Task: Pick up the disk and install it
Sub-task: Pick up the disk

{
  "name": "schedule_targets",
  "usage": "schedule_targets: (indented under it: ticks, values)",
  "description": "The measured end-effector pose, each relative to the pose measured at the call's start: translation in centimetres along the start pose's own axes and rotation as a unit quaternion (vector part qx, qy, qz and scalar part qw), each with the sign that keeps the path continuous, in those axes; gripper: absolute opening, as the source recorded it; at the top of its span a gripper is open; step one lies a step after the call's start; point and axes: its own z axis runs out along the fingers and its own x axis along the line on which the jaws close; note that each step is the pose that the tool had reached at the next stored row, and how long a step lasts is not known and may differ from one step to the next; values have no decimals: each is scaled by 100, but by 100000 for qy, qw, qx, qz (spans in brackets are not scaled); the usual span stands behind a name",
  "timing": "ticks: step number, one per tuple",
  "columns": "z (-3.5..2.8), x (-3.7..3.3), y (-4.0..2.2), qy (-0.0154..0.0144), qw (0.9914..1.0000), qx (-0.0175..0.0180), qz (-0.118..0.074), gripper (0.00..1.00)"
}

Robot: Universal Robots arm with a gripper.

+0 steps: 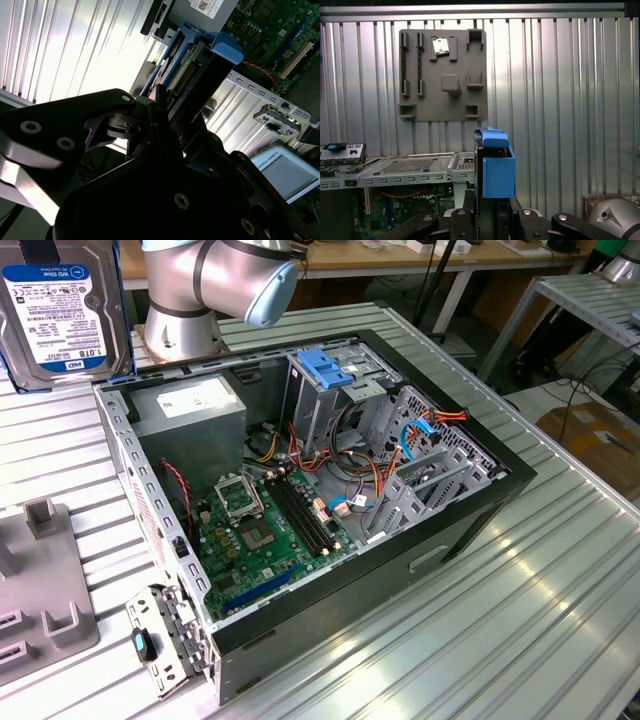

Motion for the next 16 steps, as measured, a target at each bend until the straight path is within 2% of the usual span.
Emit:
schedule_targets:
  ticks: [8,16]
  values:
    - [1,-1,-17,-3,100000,3,-4,35]
    - [3,-7,-154,2,100000,-1,-2,35]
